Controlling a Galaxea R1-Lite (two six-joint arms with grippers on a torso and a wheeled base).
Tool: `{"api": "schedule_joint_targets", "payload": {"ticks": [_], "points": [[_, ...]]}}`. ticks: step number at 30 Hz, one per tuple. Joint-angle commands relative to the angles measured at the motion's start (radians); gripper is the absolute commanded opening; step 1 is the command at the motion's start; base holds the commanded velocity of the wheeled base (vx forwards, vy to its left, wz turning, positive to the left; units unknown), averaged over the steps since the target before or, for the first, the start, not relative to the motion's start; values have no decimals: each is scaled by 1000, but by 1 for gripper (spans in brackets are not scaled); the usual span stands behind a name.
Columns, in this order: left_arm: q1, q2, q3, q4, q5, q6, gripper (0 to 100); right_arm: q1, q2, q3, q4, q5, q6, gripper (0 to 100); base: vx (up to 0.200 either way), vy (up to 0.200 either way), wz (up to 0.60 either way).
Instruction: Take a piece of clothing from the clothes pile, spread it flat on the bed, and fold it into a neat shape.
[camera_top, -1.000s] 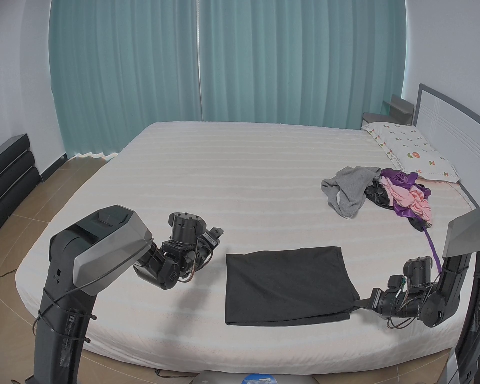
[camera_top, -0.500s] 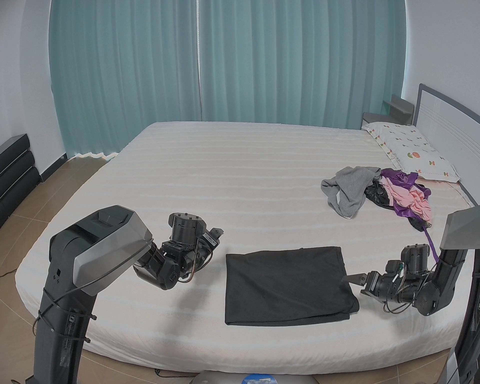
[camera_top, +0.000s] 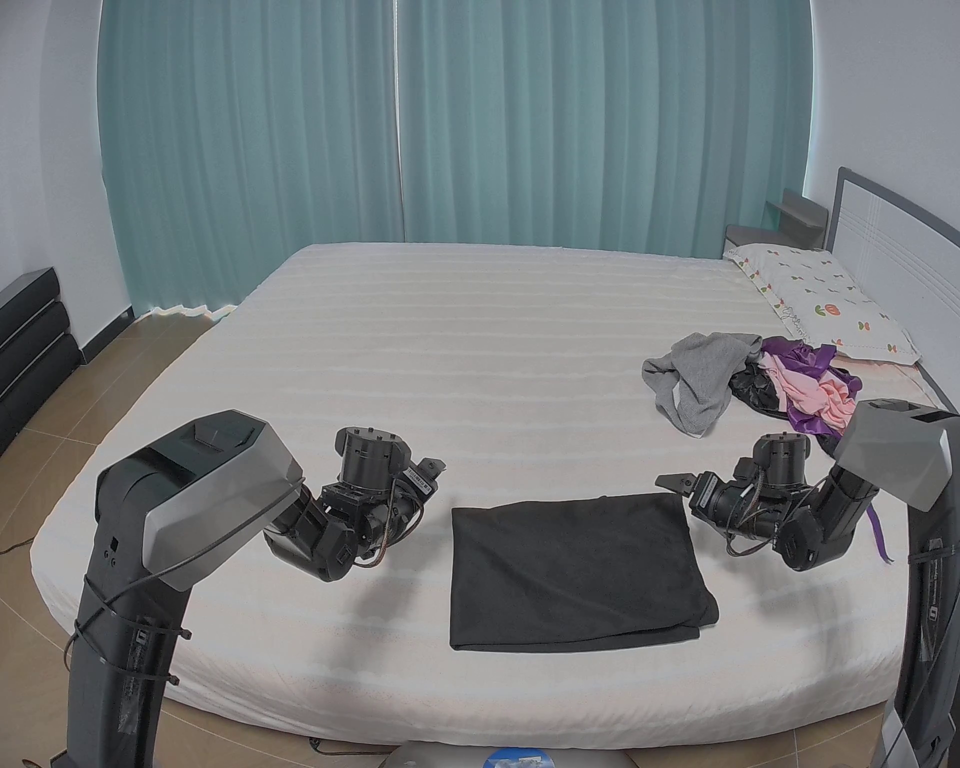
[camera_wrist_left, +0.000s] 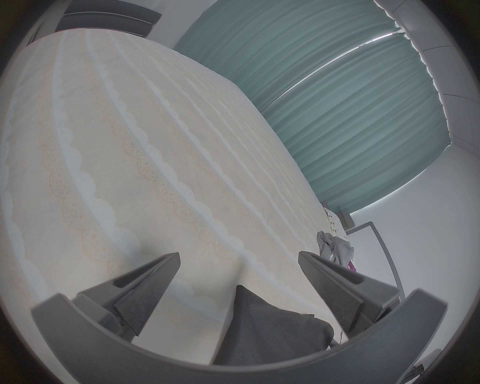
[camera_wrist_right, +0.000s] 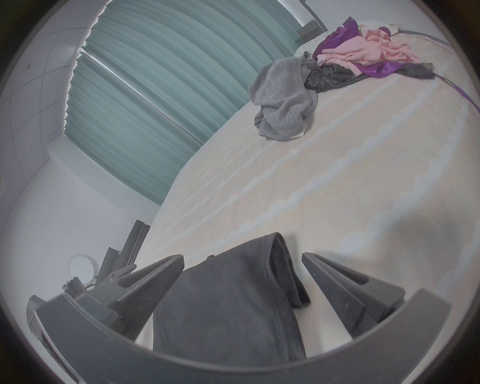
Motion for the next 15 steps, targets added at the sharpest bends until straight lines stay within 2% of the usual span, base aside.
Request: {"api": "schedule_joint_targets", "payload": {"ticks": [1, 3, 4, 15], "points": [[0, -7, 7, -3, 0, 1, 100, 26, 83, -104, 37, -17, 8, 100, 0, 0, 0], [0, -7, 7, -1, 0, 0, 100, 29, 88, -126, 45, -22, 8, 100, 0, 0, 0], [0, -7, 7, -1, 0, 0, 100, 29, 88, -127, 47, -22, 8, 0, 0, 0, 0], [0, -6, 7, -1, 0, 1, 100, 9, 88, -195, 99, -25, 14, 0, 0, 0, 0]]}}
